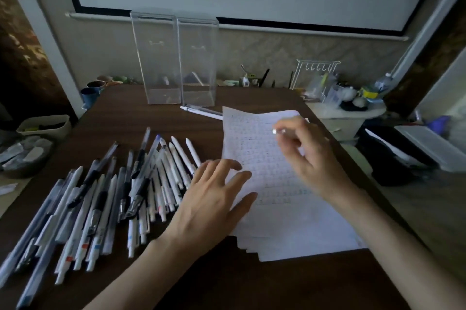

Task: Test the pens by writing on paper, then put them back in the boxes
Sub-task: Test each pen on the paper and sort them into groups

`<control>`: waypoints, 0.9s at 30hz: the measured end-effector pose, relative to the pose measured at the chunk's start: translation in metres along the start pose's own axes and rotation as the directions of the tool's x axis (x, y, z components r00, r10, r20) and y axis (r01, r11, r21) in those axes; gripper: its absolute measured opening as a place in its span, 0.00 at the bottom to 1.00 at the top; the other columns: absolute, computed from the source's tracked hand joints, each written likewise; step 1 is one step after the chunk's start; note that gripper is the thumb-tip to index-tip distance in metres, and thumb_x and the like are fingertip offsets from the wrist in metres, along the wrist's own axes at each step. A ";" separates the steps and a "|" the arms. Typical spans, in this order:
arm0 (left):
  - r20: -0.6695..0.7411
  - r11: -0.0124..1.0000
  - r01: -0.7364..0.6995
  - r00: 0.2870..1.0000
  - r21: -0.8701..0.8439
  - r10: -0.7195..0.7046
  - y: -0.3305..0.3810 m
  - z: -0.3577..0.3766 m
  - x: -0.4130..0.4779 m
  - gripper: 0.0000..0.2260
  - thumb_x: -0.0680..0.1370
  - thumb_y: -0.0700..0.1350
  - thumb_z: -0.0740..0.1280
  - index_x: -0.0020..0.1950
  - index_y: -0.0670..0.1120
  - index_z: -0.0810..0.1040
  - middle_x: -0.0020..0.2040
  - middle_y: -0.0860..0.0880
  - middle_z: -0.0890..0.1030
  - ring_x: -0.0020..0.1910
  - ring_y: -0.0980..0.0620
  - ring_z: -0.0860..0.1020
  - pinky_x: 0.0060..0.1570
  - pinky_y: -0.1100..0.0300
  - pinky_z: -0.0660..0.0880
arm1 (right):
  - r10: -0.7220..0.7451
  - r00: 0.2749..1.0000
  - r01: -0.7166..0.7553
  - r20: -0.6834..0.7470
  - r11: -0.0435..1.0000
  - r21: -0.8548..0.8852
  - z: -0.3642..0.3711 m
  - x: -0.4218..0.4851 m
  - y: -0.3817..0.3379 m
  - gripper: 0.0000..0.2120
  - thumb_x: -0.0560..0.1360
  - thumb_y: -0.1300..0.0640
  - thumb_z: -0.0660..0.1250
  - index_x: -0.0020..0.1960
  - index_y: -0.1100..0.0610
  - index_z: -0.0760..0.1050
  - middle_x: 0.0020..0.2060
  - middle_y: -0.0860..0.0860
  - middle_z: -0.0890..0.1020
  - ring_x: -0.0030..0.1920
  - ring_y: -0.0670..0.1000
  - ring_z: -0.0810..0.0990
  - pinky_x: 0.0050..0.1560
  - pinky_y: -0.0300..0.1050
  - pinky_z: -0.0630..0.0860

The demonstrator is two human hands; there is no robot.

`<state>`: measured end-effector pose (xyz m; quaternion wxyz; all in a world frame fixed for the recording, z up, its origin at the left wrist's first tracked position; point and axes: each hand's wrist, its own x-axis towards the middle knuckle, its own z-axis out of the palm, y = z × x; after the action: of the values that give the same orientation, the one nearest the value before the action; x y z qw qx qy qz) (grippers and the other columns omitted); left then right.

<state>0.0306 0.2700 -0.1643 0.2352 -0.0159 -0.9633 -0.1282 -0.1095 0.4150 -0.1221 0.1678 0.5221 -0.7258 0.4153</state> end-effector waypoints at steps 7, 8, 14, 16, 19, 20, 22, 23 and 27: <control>0.217 0.948 -0.285 0.925 -0.140 0.310 0.022 0.004 -0.005 0.19 0.80 0.57 0.57 0.66 0.49 0.74 0.62 0.50 0.73 0.60 0.54 0.71 0.61 0.61 0.66 | 0.001 0.987 0.059 0.161 0.928 -0.368 -0.007 -0.059 0.030 0.10 0.73 0.52 0.59 0.37 0.57 0.72 0.33 0.48 0.76 0.35 0.49 0.73 0.40 0.43 0.61; 0.242 0.939 -0.304 0.910 -0.161 0.336 0.024 0.005 -0.006 0.19 0.80 0.57 0.57 0.66 0.50 0.73 0.63 0.51 0.73 0.60 0.54 0.71 0.62 0.61 0.66 | 0.005 0.987 0.056 0.159 0.924 -0.378 -0.006 -0.059 0.029 0.10 0.73 0.53 0.59 0.37 0.57 0.72 0.32 0.48 0.76 0.34 0.49 0.73 0.40 0.44 0.61; 0.368 0.913 -0.366 0.836 -0.180 0.407 0.027 0.013 -0.011 0.23 0.81 0.61 0.53 0.73 0.53 0.64 0.73 0.54 0.65 0.71 0.57 0.62 0.71 0.55 0.57 | 0.079 0.975 0.006 0.206 0.924 -0.381 -0.002 -0.060 0.036 0.12 0.75 0.47 0.59 0.43 0.56 0.73 0.37 0.42 0.71 0.39 0.43 0.67 0.43 0.39 0.61; 0.385 0.913 -0.370 0.828 -0.170 0.408 0.026 0.016 -0.011 0.25 0.80 0.62 0.52 0.74 0.53 0.61 0.75 0.54 0.61 0.73 0.57 0.57 0.71 0.54 0.54 | 0.152 0.945 -0.043 0.288 0.935 -0.353 -0.002 -0.062 0.039 0.19 0.75 0.41 0.59 0.49 0.56 0.75 0.44 0.45 0.75 0.46 0.44 0.68 0.47 0.39 0.64; 0.380 0.919 -0.363 0.836 -0.157 0.395 0.026 0.016 -0.012 0.25 0.80 0.62 0.52 0.74 0.53 0.63 0.74 0.52 0.62 0.73 0.55 0.60 0.70 0.53 0.57 | 0.278 0.902 -0.213 0.331 0.952 -0.220 -0.009 -0.060 0.039 0.25 0.74 0.38 0.55 0.58 0.56 0.76 0.53 0.46 0.74 0.55 0.44 0.68 0.55 0.36 0.65; 0.380 0.921 -0.355 0.839 -0.160 0.389 0.026 0.015 -0.012 0.25 0.80 0.62 0.52 0.73 0.52 0.64 0.74 0.52 0.63 0.72 0.55 0.61 0.70 0.53 0.59 | 0.301 0.907 -0.246 0.296 0.946 -0.211 -0.014 -0.059 0.039 0.24 0.75 0.41 0.55 0.58 0.56 0.77 0.53 0.46 0.75 0.56 0.44 0.67 0.56 0.35 0.63; 0.377 0.925 -0.342 0.844 -0.168 0.380 0.026 0.015 -0.012 0.25 0.80 0.62 0.52 0.73 0.52 0.65 0.73 0.51 0.65 0.71 0.55 0.63 0.69 0.52 0.61 | 0.314 0.930 -0.244 0.190 0.916 -0.319 -0.026 -0.060 0.044 0.20 0.73 0.50 0.57 0.56 0.58 0.79 0.53 0.50 0.77 0.54 0.47 0.67 0.56 0.36 0.61; 0.375 0.926 -0.339 0.847 -0.167 0.377 0.026 0.015 -0.012 0.25 0.80 0.62 0.52 0.73 0.52 0.65 0.73 0.51 0.66 0.71 0.55 0.64 0.69 0.52 0.62 | 0.331 0.930 -0.241 0.159 0.877 -0.417 -0.033 -0.061 0.047 0.18 0.71 0.55 0.58 0.56 0.59 0.79 0.53 0.52 0.77 0.54 0.49 0.67 0.57 0.38 0.60; 0.356 0.931 -0.335 0.861 -0.143 0.364 0.030 0.015 -0.011 0.25 0.80 0.62 0.53 0.71 0.50 0.68 0.70 0.51 0.70 0.69 0.55 0.67 0.67 0.55 0.66 | 0.436 0.889 -0.230 0.139 0.688 -0.688 -0.039 -0.065 0.058 0.14 0.72 0.63 0.66 0.58 0.59 0.79 0.50 0.55 0.75 0.53 0.58 0.69 0.53 0.49 0.65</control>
<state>0.0368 0.3031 -0.1752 0.0645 -0.2235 -0.9658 -0.1147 -0.1431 0.4924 -0.1679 0.1513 0.3428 -0.9240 0.0765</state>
